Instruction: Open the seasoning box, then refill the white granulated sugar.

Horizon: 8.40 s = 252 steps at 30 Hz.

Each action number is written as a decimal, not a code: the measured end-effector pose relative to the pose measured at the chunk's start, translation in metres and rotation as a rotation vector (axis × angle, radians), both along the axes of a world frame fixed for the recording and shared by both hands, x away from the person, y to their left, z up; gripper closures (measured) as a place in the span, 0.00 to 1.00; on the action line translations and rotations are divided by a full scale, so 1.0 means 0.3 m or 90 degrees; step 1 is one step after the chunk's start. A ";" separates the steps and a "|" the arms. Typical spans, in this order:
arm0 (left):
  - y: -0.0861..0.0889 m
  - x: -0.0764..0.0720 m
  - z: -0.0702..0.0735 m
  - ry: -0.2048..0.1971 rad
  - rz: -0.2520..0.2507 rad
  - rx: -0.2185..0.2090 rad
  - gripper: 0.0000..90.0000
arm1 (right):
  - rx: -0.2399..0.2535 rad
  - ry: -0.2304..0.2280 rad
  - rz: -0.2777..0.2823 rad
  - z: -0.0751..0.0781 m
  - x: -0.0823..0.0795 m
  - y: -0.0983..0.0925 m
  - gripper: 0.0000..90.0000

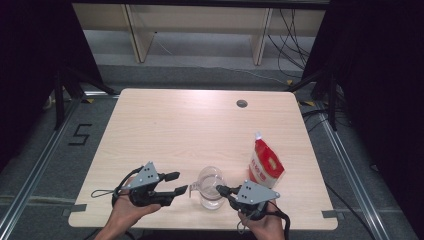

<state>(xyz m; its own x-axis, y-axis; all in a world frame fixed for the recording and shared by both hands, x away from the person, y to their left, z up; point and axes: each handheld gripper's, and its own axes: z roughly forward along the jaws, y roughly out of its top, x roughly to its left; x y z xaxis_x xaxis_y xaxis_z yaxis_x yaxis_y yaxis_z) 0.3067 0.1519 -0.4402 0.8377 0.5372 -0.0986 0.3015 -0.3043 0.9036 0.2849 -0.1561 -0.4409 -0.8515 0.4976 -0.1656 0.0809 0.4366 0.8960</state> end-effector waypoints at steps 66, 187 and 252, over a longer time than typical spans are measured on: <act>0.097 -0.054 -0.147 0.039 0.056 0.037 0.18 | 0.045 0.056 -0.073 -0.075 -0.015 -0.128 0.54; 0.092 -0.065 -0.176 0.049 0.049 0.046 0.18 | 0.087 0.073 -0.244 -0.179 0.134 -0.379 0.45; 0.085 -0.066 -0.181 0.052 0.043 0.048 0.18 | 0.177 0.009 -0.281 -0.244 0.183 -0.346 0.46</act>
